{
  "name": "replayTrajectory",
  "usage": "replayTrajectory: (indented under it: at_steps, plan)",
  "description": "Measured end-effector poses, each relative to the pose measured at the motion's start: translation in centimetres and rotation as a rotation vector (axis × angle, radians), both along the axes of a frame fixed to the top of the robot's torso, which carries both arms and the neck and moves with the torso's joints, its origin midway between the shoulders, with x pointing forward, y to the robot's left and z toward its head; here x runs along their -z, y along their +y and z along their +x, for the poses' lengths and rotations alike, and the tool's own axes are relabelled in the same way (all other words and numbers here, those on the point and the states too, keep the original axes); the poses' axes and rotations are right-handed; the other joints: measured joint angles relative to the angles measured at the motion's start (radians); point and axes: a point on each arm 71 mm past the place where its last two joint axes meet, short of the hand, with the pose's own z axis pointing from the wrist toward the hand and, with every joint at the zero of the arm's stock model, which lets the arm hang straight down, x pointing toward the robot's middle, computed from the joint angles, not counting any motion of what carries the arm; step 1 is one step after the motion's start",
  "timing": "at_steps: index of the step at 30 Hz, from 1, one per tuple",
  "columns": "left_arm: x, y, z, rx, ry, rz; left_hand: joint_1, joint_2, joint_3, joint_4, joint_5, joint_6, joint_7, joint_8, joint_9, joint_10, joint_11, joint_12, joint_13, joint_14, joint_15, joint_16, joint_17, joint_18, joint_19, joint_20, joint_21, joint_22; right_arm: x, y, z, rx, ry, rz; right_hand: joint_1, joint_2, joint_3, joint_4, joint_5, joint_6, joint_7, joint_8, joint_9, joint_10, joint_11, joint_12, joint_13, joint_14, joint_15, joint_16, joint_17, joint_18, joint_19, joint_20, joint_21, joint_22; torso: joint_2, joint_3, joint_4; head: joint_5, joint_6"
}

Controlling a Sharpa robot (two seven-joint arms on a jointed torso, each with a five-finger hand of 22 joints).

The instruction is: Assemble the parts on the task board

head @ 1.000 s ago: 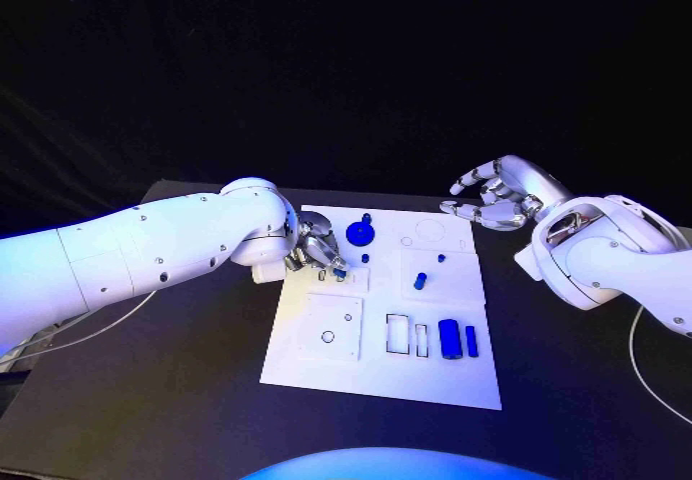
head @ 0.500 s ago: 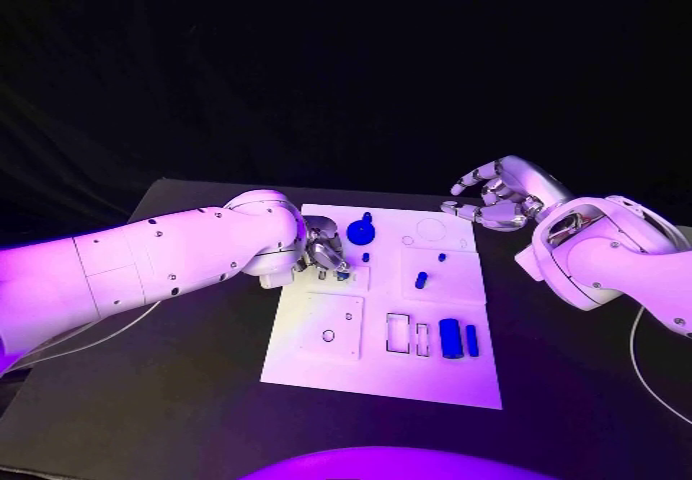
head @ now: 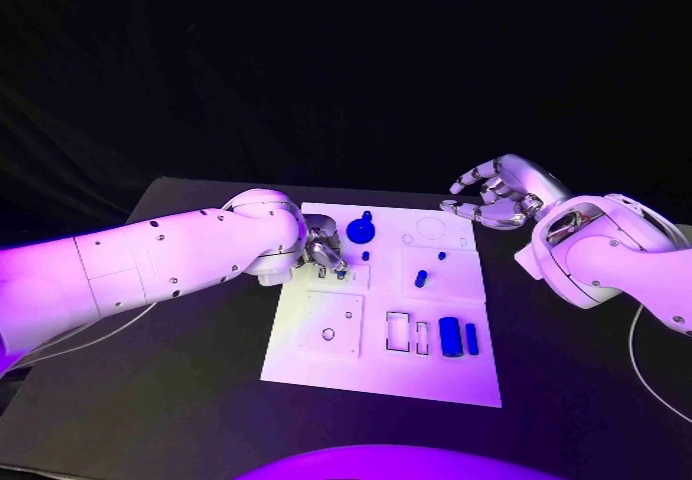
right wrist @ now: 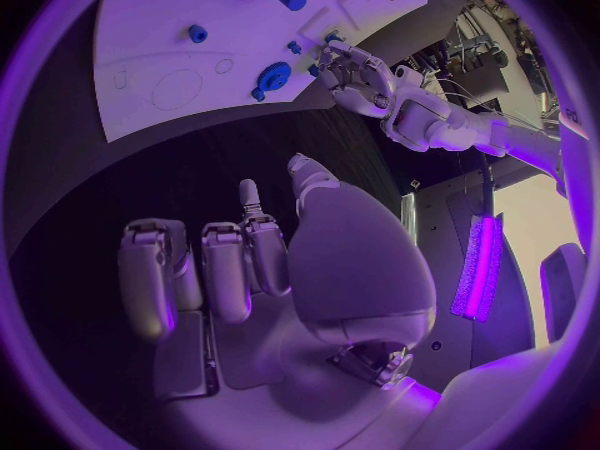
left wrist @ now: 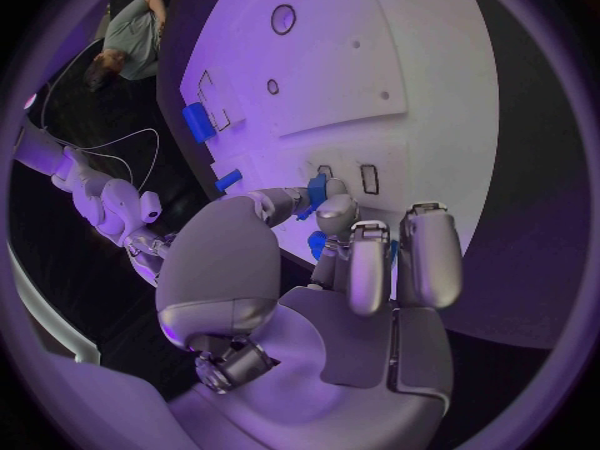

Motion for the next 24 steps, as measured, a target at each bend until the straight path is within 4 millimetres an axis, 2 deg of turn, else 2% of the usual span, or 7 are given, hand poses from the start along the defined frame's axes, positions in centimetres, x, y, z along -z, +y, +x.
replayTrajectory:
  at_steps: [10, 18, 24]
  plan:
    - [-0.05, 0.13, 0.01, 0.011, -0.010, 0.022, -0.007, -0.007, 0.001, 0.001, 0.015, 0.000, 0.000, 0.009, 0.014, 0.001, -0.001, 0.006, 0.004, -0.004, -0.004, 0.004, 0.001, 0.000, 0.000, 0.000, 0.000, 0.001, 0.02, -0.03, 0.00, 0.000, 0.001, -0.001, 0.000, 0.000, 0.000, 0.000, 0.000, 0.000, 0.000, 0.000, 0.000, 0.000, 0.000, 0.000, 0.000, 0.000, 0.000, 0.000, 0.000, 0.000, 0.000, 0.000, 0.000, 0.000, 0.000, -0.0004, 0.0002, 0.000, -0.002]
    - [-0.02, 0.06, -0.13, 0.025, -0.003, 0.035, -0.015, -0.007, 0.004, 0.004, 0.047, 0.002, -0.002, 0.020, 0.018, 0.004, -0.004, 0.014, 0.009, 0.000, -0.007, 0.004, 0.001, 0.000, 0.000, 0.000, 0.000, 0.005, 0.04, -0.03, -0.01, 0.000, 0.002, -0.001, 0.000, 0.000, 0.000, 0.000, 0.000, 0.000, 0.000, 0.000, 0.000, 0.000, 0.000, 0.000, 0.000, 0.000, 0.000, 0.000, 0.000, 0.000, 0.000, 0.000, 0.000, 0.000, 0.000, -0.0003, -0.0001, 0.001, -0.004]
    - [0.01, 0.00, -0.24, 0.034, 0.002, 0.041, -0.022, -0.007, 0.004, 0.004, 0.051, 0.004, -0.003, 0.023, 0.018, 0.003, -0.004, 0.014, 0.009, 0.000, -0.007, 0.004, 0.001, 0.000, 0.004, -0.004, 0.000, 0.006, 0.05, -0.03, -0.01, -0.001, 0.003, -0.002, 0.000, 0.000, 0.000, 0.000, 0.000, 0.000, 0.000, 0.000, 0.000, 0.000, 0.000, 0.000, 0.000, 0.000, 0.000, 0.000, 0.000, 0.000, 0.000, 0.000, 0.000, 0.000, 0.000, -0.0002, -0.0001, 0.002, -0.004]
